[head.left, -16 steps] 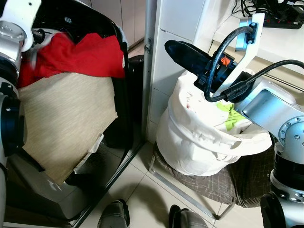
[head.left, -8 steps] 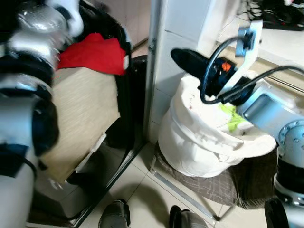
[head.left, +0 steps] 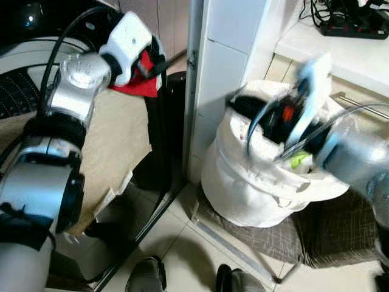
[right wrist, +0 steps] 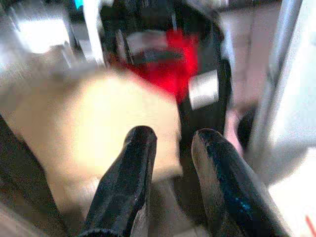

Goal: Clothes washing

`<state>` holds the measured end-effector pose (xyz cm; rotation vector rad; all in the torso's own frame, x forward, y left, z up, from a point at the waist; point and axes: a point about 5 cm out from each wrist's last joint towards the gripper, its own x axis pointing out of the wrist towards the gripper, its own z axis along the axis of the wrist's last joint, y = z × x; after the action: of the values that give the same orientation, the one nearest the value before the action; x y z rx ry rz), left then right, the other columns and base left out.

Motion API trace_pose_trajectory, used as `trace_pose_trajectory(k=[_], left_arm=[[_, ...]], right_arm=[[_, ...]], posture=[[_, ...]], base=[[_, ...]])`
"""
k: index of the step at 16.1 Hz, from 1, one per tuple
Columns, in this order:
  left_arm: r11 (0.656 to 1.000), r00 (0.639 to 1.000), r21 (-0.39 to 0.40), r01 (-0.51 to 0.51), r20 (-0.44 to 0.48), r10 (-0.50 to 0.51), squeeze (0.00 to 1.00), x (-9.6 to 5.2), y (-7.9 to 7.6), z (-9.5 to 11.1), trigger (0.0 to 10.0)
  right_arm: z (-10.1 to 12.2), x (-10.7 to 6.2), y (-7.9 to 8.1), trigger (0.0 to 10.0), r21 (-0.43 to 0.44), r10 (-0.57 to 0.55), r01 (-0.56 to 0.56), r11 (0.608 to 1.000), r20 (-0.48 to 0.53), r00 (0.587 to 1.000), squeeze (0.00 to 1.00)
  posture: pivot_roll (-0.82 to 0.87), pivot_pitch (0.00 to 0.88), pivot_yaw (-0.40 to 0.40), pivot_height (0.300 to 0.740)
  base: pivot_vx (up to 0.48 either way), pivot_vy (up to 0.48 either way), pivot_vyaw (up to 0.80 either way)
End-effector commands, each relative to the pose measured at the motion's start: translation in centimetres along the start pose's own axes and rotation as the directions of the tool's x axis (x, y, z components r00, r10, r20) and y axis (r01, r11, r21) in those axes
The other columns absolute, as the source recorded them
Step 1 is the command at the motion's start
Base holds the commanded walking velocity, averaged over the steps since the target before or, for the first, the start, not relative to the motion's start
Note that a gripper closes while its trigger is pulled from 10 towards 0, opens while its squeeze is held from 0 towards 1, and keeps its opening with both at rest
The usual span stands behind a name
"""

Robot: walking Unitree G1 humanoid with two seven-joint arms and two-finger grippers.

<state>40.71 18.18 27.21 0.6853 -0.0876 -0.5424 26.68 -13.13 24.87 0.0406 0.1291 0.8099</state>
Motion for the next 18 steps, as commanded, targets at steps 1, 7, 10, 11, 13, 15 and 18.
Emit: trace_pose_trajectory(k=[1,7,10,11,13,15,18], left_arm=[[1.000,1.000,0.022,0.004,-0.031,-0.004,0.00,0.0,-0.4,-0.5,10.0],[0.987,0.985,-0.013,-0.160,-0.068,0.159,0.00,-0.2,-0.3,-1.9,10.0],[0.985,0.970,0.039,-0.170,-0.169,0.174,0.00,-0.4,-0.5,-3.4,10.0],[0.986,0.966,0.039,-0.165,-0.195,0.169,0.00,-0.5,-0.6,-3.9,10.0],[0.984,0.954,0.040,-0.172,-0.242,0.176,0.00,-0.6,-0.7,-4.5,10.0],[0.971,0.928,0.057,-0.230,-0.288,0.237,0.00,-0.9,-0.3,-5.2,10.0],[0.964,0.908,0.069,-0.255,-0.325,0.264,0.00,-1.1,-0.1,-5.7,0.0]], right_arm=[[-0.7,0.0,0.4,10.0,-0.051,-0.003,0.001,0.999,-0.050,0.999,0.00],[-3.5,0.2,0.3,10.0,-0.127,-0.057,0.051,0.991,-0.051,0.997,0.00],[-4.0,0.4,0.5,10.0,-0.146,-0.043,0.033,0.989,-0.064,0.997,0.00],[-4.1,0.5,0.5,10.0,-0.152,-0.038,0.029,0.988,-0.062,0.997,0.00],[-4.0,0.6,0.5,10.0,-0.159,-0.033,0.023,0.987,-0.062,0.998,0.00],[-3.9,0.6,0.5,10.0,-0.167,-0.030,0.020,0.986,-0.056,0.998,0.00],[-3.8,0.7,0.5,10.0,-0.173,-0.030,0.020,0.985,-0.050,0.998,0.00]], posture=[[-0.08,0.072,-0.015,0.740],[-0.08,0.073,-0.012,0.740],[-0.08,0.078,-0.011,0.740],[-0.08,0.078,-0.011,0.740],[-0.08,0.081,-0.012,0.740],[-0.08,0.082,-0.009,0.740],[-0.08,0.082,-0.009,0.740]], base=[[0.000,0.000,0.00],[0.000,0.000,0.00],[0.000,0.000,0.00],[0.000,0.000,0.00],[0.000,0.000,0.00],[0.000,0.000,0.00],[0.000,0.000,0.00]])
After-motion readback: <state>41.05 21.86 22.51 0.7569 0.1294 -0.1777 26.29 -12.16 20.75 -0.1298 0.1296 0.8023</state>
